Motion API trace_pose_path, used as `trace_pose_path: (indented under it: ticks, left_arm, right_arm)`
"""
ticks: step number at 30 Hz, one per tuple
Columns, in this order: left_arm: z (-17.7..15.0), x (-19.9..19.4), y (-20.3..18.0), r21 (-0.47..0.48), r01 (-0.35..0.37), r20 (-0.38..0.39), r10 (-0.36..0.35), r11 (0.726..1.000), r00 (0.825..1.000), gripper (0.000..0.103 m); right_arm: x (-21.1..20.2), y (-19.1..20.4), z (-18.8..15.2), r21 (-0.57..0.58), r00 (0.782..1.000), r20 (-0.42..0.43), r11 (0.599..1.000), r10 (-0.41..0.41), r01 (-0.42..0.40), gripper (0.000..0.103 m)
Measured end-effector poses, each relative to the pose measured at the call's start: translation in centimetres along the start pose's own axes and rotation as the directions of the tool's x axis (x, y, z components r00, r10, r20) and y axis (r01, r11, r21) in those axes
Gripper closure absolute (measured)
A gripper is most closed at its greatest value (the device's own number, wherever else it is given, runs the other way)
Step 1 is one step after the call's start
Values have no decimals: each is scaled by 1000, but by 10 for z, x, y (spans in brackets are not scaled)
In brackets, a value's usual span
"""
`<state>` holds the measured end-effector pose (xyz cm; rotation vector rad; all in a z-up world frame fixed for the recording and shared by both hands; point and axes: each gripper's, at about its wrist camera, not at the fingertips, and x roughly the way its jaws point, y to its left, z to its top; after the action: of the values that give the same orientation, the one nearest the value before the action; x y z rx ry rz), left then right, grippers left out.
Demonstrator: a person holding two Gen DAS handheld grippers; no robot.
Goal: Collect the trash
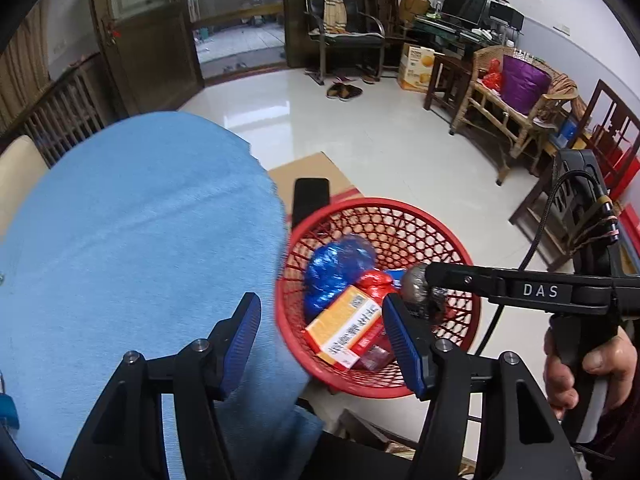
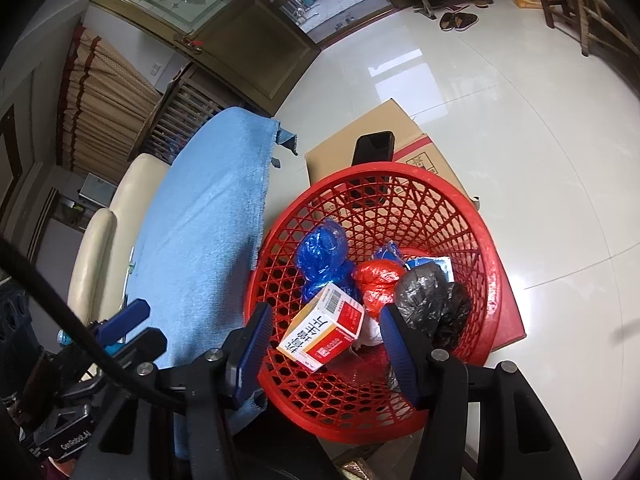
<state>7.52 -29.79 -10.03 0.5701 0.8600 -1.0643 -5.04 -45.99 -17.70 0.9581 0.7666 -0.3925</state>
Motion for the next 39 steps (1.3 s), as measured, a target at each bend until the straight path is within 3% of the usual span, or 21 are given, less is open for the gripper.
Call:
trace_pose_path:
  ticks: [9, 12, 15, 22, 28, 36, 39]
  left_arm:
    - [-5, -12, 15, -21, -46, 28, 46, 999, 999, 39]
    - [-6, -18, 22, -39, -76, 39, 77, 996, 996, 29]
    - [-7, -27, 32, -61, -106, 61, 110, 992, 992, 28]
    - [-16, -56, 61, -130, -213, 106, 227, 968, 968, 28]
    - [-30, -88, 94, -212, -313, 140, 345, 926, 928, 28]
    - [-54, -127, 136, -317, -451, 134, 510, 834, 850, 28]
    - [-67, -141, 151, -352, -508, 123, 577, 786, 807, 28]
  right_arm:
    - [3, 17, -2, -29, 1000, -3, 1000, -12, 11, 38]
    - [3, 23, -3, -38, 1000, -6, 999, -18, 17, 37]
    - [3, 30, -3, -53, 1000, -8, 998, -23, 23, 37]
    - [3, 64, -7, -136, 999, -1, 990, -41, 41, 38]
    - [7, 112, -14, -251, 999, 4, 967, -42, 42, 38]
    - [6, 195, -34, -425, 999, 39, 905, -10, 25, 38]
    - [1, 224, -43, -478, 997, 75, 878, 13, 24, 38]
